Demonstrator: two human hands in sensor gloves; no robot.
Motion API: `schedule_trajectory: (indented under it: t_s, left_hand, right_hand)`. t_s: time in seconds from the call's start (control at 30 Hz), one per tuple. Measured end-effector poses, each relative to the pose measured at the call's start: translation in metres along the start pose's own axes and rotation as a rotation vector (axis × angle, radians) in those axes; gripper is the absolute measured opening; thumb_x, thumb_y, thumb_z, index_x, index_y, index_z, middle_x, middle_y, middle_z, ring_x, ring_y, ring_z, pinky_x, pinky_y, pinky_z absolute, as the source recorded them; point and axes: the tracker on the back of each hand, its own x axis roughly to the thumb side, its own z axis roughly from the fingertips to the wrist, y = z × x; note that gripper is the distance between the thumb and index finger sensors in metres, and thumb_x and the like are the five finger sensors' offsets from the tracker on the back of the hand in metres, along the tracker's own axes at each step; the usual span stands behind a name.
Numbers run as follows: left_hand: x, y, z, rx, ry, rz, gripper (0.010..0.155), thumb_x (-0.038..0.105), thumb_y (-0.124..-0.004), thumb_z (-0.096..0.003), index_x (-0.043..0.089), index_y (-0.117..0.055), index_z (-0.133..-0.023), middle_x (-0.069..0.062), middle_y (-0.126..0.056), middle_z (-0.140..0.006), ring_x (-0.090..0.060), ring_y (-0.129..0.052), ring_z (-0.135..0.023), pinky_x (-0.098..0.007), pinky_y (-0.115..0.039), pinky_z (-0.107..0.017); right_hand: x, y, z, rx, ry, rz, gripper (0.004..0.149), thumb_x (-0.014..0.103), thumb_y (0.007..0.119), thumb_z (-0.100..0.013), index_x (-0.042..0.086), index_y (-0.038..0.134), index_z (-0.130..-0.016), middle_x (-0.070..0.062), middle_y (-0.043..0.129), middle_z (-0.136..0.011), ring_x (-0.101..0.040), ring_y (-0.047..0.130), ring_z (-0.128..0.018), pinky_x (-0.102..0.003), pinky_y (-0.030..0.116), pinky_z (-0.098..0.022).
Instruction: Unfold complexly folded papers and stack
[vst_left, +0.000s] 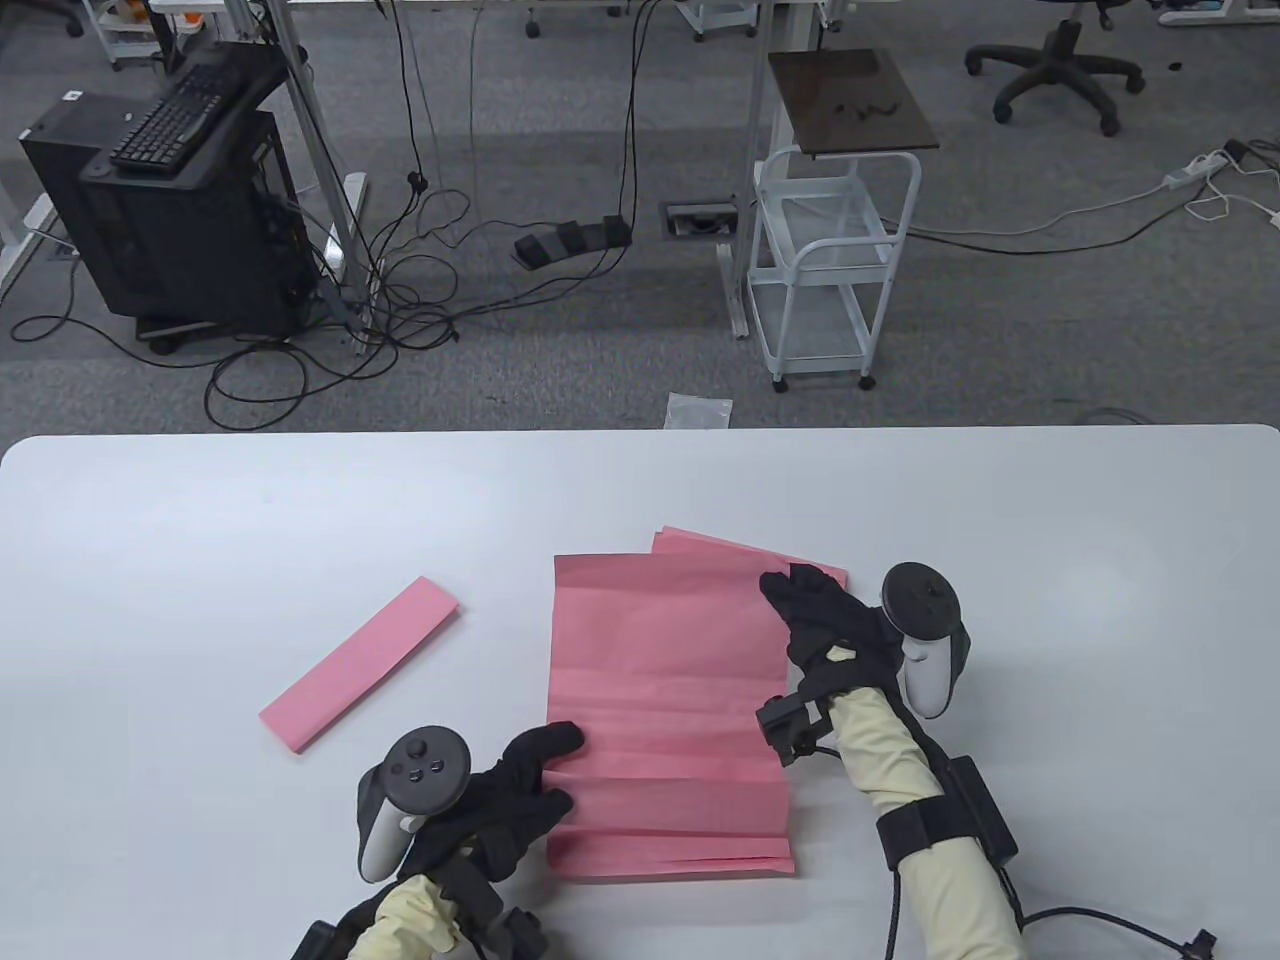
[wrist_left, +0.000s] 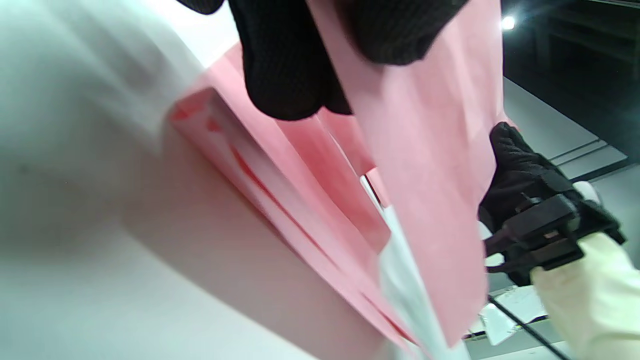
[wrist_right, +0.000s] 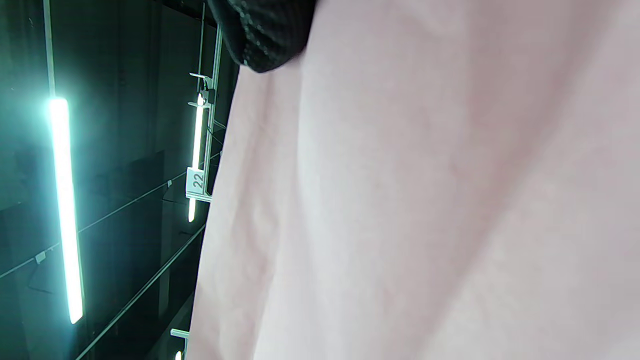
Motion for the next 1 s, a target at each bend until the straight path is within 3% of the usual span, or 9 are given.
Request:
schedule_trajectory:
  t_s: [0.07, 0.1, 0.13, 0.2, 0.27, 0.43, 0.77, 1.0]
  left_hand:
    - [0.002, -0.001, 0.002, 0.037, -0.012, -0.058, 0.036, 0.029, -0.077, -0.0528, 0.027, -0.076, -0.089, -0.006, -0.086, -0.092, -0.03, -0.089, -0.086, -0.057, -0.045, -0.077]
    - [0.004, -0.003, 0.003, 0.03, -0.022, -0.099, 0.036, 0.031, -0.077, -0.0531, 0.028, -0.077, -0.089, -0.016, -0.068, -0.107, -0.041, -0.073, -0.098, -0.06, -0.038, -0.077]
    - [0.005, -0.004, 0.003, 0.03, -0.017, -0.137, 0.036, 0.032, -0.076, -0.0539, 0.028, -0.076, -0.09, -0.023, -0.039, -0.117, -0.051, -0.046, -0.105, -0.065, -0.026, -0.075]
    - [0.007, -0.005, 0.004, 0.064, -0.034, -0.235, 0.037, 0.033, -0.074, -0.0546, 0.03, -0.073, -0.091, -0.019, -0.009, -0.117, -0.049, -0.013, -0.105, -0.063, -0.011, -0.072]
    - [0.01, -0.005, 0.004, 0.075, -0.06, -0.306, 0.037, 0.034, -0.074, -0.0547, 0.031, -0.073, -0.091, -0.007, 0.002, -0.116, -0.044, 0.002, -0.102, -0.06, -0.006, -0.072]
    - [0.011, -0.008, 0.003, 0.005, -0.071, -0.364, 0.038, 0.036, -0.077, -0.0531, 0.024, -0.078, -0.089, -0.013, -0.013, -0.119, -0.045, 0.001, -0.103, -0.061, -0.006, -0.072]
    - [0.0, -0.01, -0.002, -0.108, -0.02, -0.399, 0.039, 0.035, -0.076, -0.0535, 0.021, -0.08, -0.09, -0.014, -0.018, -0.12, -0.045, 0.001, -0.103, -0.061, -0.005, -0.071]
    - [-0.002, -0.02, -0.007, -0.22, 0.008, -0.441, 0.053, 0.049, -0.058, -0.0578, 0.015, -0.081, -0.092, -0.011, -0.013, -0.121, -0.042, 0.009, -0.102, -0.059, 0.002, -0.07]
  right_hand:
    - [-0.002, 0.001, -0.001, -0.001, 0.01, 0.012, 0.039, 0.032, 0.073, -0.051, 0.008, 0.081, -0.082, -0.005, 0.093, -0.058, -0.031, 0.087, -0.068, -0.064, 0.037, -0.073]
    - [-0.004, 0.001, -0.001, -0.004, 0.017, 0.014, 0.039, 0.032, 0.073, -0.051, 0.008, 0.081, -0.082, -0.006, 0.094, -0.058, -0.031, 0.087, -0.068, -0.064, 0.037, -0.073]
    - [-0.006, 0.001, -0.002, -0.006, 0.022, 0.017, 0.039, 0.032, 0.073, -0.052, 0.008, 0.081, -0.082, -0.005, 0.093, -0.059, -0.031, 0.087, -0.068, -0.064, 0.037, -0.073]
    - [-0.009, 0.001, -0.004, -0.013, 0.036, 0.027, 0.039, 0.032, 0.073, -0.052, 0.009, 0.081, -0.082, -0.006, 0.093, -0.059, -0.031, 0.087, -0.068, -0.064, 0.037, -0.073]
    - [-0.013, 0.003, -0.005, -0.017, 0.05, 0.04, 0.039, 0.032, 0.073, -0.052, 0.009, 0.08, -0.082, -0.005, 0.093, -0.059, -0.031, 0.087, -0.069, -0.064, 0.037, -0.073]
    - [-0.023, 0.008, -0.009, -0.026, 0.072, 0.064, 0.039, 0.032, 0.072, -0.052, 0.009, 0.08, -0.082, -0.005, 0.093, -0.059, -0.031, 0.086, -0.069, -0.064, 0.036, -0.073]
    - [-0.037, 0.018, -0.013, -0.008, 0.088, 0.079, 0.039, 0.032, 0.072, -0.052, 0.009, 0.08, -0.083, -0.005, 0.093, -0.061, -0.031, 0.086, -0.071, -0.065, 0.036, -0.073]
    - [-0.039, 0.021, -0.013, 0.0, 0.09, 0.095, 0.039, 0.032, 0.072, -0.052, 0.009, 0.08, -0.082, -0.006, 0.093, -0.061, -0.031, 0.086, -0.07, -0.065, 0.036, -0.073]
